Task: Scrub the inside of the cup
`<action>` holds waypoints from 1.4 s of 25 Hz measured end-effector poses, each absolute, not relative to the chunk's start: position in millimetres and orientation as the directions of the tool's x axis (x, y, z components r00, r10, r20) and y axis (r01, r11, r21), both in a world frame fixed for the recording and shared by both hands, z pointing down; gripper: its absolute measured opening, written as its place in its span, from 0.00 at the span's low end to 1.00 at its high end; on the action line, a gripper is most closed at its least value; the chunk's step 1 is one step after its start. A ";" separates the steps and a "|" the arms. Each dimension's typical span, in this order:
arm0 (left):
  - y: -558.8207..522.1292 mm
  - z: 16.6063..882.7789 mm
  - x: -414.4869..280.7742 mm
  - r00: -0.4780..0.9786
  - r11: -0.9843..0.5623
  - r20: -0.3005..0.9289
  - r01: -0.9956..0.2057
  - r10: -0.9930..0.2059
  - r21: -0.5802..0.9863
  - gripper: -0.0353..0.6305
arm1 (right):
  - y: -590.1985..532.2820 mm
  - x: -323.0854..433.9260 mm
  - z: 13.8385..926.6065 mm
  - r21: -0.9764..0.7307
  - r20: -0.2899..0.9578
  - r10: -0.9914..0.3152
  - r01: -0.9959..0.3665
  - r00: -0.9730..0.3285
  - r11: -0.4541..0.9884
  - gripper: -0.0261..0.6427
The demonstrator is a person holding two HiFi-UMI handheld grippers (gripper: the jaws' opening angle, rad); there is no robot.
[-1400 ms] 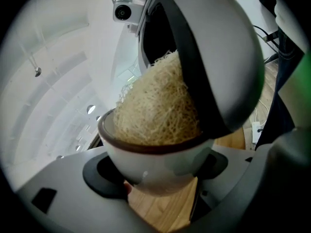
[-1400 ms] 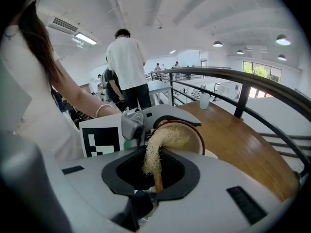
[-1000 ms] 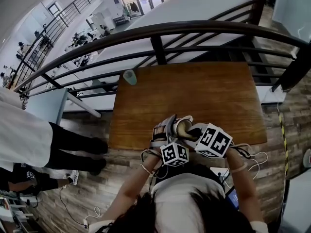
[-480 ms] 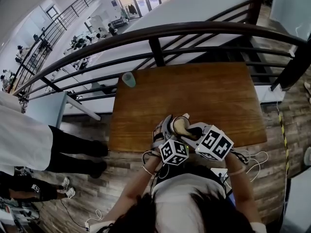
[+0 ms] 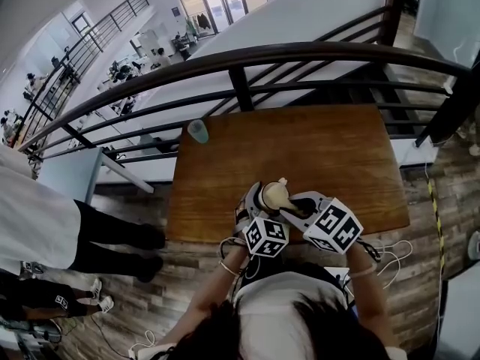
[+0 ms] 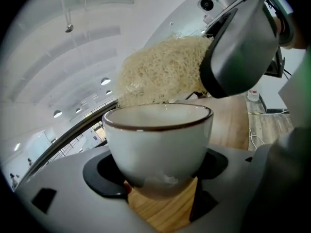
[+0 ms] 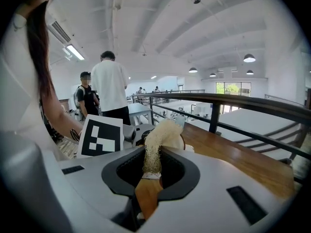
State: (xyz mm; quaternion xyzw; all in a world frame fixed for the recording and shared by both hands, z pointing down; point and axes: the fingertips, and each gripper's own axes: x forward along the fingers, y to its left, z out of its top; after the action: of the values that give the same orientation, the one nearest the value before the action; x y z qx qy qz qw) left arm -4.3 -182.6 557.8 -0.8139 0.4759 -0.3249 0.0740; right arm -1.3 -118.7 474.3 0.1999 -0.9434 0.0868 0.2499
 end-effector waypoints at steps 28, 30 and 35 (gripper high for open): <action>-168.8 551.8 -24.9 0.247 -0.358 0.469 -0.919 -0.848 -0.164 0.66 | -150.9 81.9 478.5 -0.091 0.378 -0.693 -0.769 -0.614 0.632 0.15; -166.3 550.7 -27.2 0.247 -0.354 0.469 -0.922 -0.848 -0.155 0.66 | -153.1 88.5 478.8 -0.088 0.375 -0.721 -0.796 -0.583 0.598 0.15; -161.6 547.6 -31.8 0.242 -0.345 0.473 -0.928 -0.847 -0.142 0.66 | -154.7 101.9 483.1 -0.080 0.389 -0.760 -0.841 -0.520 0.534 0.15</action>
State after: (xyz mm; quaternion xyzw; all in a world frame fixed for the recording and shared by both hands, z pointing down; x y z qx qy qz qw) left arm -31.8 -161.6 547.6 -0.7836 0.5662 -0.2414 -0.0840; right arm 101.9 -154.7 483.1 0.4645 -0.8620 0.1303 0.1554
